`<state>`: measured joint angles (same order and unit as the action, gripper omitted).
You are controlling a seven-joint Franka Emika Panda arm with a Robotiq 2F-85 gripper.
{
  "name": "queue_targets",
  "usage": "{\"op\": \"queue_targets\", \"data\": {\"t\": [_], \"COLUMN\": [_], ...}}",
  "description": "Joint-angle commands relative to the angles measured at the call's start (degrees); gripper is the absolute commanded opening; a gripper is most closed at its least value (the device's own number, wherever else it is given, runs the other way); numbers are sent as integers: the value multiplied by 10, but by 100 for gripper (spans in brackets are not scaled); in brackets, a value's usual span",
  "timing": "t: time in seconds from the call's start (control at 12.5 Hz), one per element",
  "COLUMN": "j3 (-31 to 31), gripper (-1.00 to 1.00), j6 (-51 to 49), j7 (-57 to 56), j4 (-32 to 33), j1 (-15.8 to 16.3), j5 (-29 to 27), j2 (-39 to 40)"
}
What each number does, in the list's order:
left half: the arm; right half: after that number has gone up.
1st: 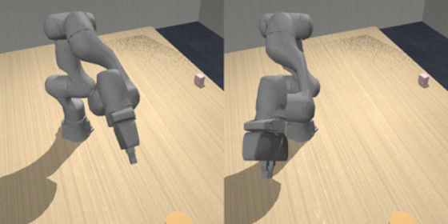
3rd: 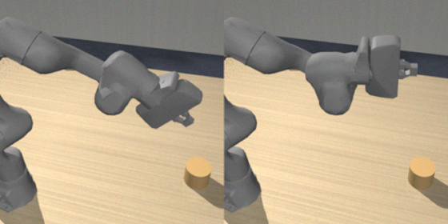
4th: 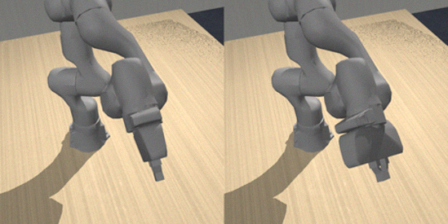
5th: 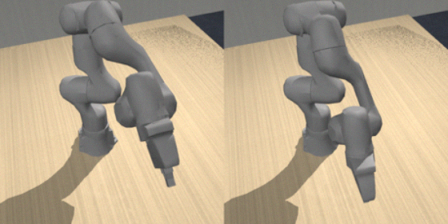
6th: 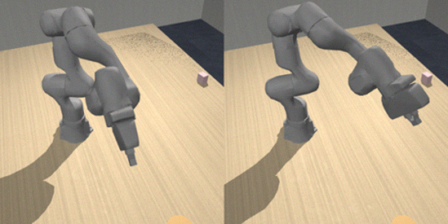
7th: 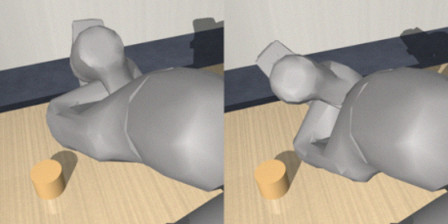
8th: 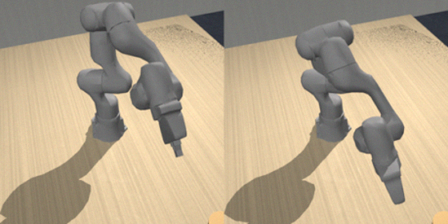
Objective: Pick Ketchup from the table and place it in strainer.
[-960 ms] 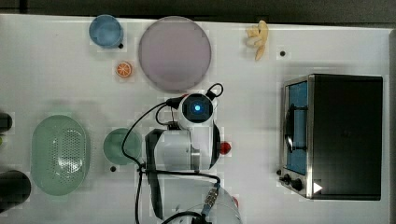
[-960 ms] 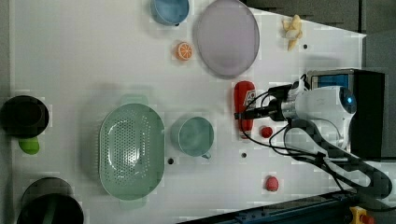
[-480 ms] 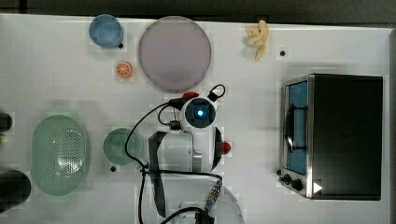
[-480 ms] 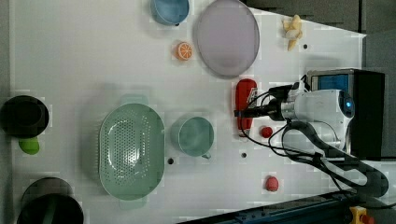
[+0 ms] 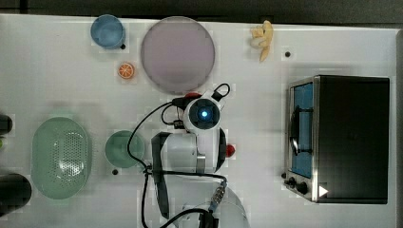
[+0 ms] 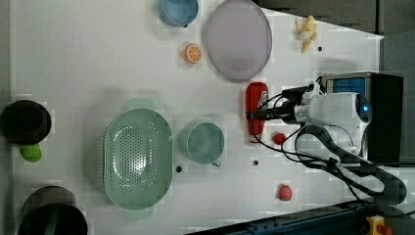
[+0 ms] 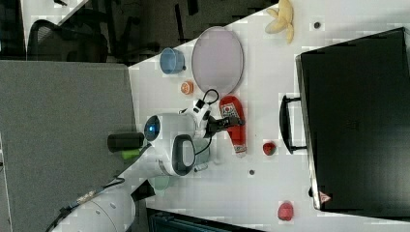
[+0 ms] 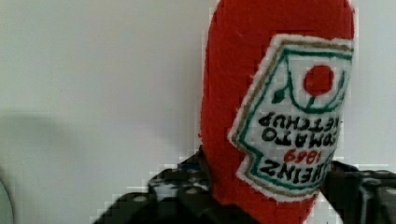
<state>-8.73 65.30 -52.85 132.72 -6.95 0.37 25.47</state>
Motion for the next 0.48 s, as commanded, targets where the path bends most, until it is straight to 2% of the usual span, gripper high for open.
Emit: {"op": "queue_targets", "data": {"t": [0.08, 0.24, 0.48], "j3": [-7, -8, -19], "gripper": [23, 23, 23], "j6": [-4, -34, -139], "j7": [-17, -7, 28], "j4": [-4, -5, -19], "j1": [5, 7, 8], "j5": [3, 2, 2], "j2": [-27, -63, -145]}}
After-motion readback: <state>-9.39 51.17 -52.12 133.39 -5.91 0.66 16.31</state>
